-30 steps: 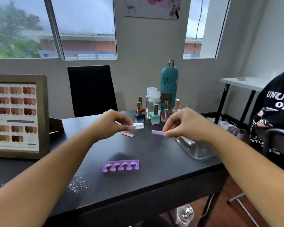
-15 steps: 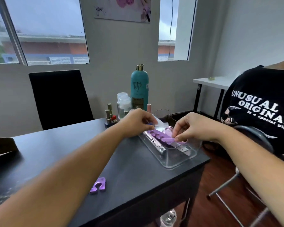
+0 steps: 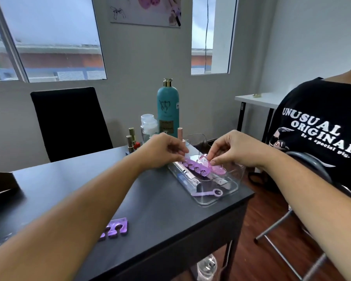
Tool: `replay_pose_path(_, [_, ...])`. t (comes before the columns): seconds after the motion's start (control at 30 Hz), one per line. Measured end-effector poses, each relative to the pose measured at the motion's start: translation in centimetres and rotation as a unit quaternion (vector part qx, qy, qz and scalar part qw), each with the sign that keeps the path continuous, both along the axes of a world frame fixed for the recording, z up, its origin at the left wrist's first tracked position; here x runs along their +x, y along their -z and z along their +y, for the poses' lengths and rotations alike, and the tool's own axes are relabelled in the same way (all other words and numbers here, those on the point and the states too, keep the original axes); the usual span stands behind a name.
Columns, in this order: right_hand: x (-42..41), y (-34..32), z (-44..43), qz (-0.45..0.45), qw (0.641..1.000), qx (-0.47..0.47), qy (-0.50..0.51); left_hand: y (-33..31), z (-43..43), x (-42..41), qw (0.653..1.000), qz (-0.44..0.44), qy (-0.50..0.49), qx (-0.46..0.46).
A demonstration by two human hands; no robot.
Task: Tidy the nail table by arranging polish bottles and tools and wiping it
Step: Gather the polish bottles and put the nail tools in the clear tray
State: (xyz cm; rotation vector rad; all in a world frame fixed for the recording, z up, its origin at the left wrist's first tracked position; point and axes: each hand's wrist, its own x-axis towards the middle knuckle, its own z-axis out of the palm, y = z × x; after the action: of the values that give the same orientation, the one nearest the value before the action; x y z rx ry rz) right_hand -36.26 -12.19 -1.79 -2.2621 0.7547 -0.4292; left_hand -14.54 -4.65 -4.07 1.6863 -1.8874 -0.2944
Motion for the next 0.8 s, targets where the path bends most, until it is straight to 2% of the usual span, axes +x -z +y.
replay_pose_path(0.17, [1.8, -1.0, 1.9, -0.055, 0.998, -0.031, -0.021, -1.6, 3.5, 2.4, 0.998, -0.003, -0.053, -0.033])
replay_pose_path(0.3, [4.9, -0.9, 4.3, -0.080, 0.994, -0.045, -0.058, -1.6, 7.8, 5.2, 0.994, 0.003, -0.109, -0.025])
replay_pose_path(0.57, [13.2, 3.7, 7.2, -0.039, 0.993, -0.064, -0.095, 2.6, 16.1, 8.6, 0.985, 0.024, -0.167, 0.046])
replay_pose_path(0.8, [18.4, 8.1, 7.1, -0.020, 0.996, -0.081, -0.036, 5.5, 18.9, 8.6, 0.981, 0.004, -0.162, 0.107])
